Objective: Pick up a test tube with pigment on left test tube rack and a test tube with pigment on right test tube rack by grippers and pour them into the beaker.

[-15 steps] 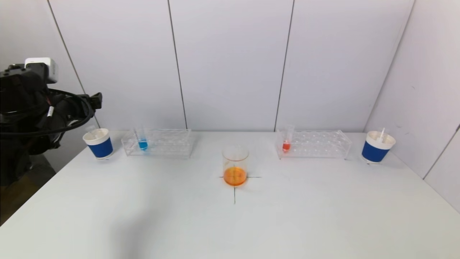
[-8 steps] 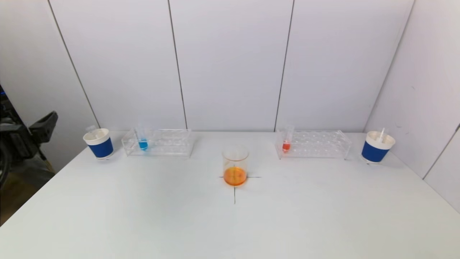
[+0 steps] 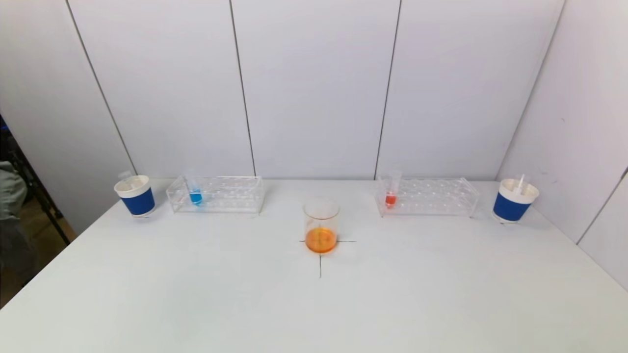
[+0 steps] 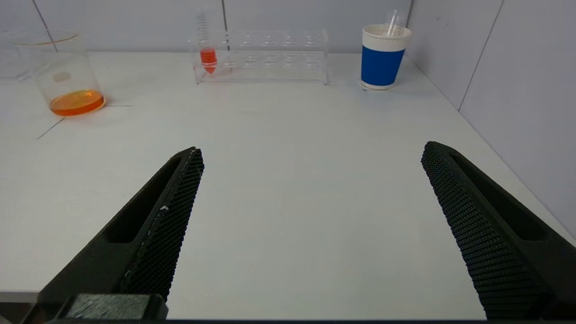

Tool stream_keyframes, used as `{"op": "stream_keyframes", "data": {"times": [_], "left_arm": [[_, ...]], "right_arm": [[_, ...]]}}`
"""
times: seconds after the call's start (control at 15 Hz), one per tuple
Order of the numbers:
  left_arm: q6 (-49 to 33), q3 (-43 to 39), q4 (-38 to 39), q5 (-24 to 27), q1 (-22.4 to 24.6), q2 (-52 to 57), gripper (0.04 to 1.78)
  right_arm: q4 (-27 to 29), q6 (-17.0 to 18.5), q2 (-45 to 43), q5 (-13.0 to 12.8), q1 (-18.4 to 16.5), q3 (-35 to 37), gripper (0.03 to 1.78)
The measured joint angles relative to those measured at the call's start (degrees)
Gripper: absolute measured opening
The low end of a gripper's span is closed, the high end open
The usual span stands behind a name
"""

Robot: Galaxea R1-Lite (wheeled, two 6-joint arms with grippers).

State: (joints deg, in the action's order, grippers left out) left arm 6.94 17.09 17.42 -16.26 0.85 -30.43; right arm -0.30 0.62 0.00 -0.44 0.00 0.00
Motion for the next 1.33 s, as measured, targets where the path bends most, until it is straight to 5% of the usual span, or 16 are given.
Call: {"op": "stream_keyframes", "data": {"times": [0.6, 1.0, 1.33], "left_arm": [[-0.83, -9.13, -20.69, 7.23, -0.45, 27.23, 1.76], [-4.49, -14.97, -20.92, 17.01, -0.61, 30.48, 1.76], [-7.27, -15.71, -20.64, 16.99, -0.61, 30.59, 1.76]], "right_arm": [[0.00, 0.00, 0.00, 0.00, 0.00, 0.00, 1.76], [-0.02, 0.00, 0.00, 0.00, 0.00, 0.00, 1.76], [0.00, 0.00, 0.00, 0.02, 0.00, 0.00, 1.76]]}}
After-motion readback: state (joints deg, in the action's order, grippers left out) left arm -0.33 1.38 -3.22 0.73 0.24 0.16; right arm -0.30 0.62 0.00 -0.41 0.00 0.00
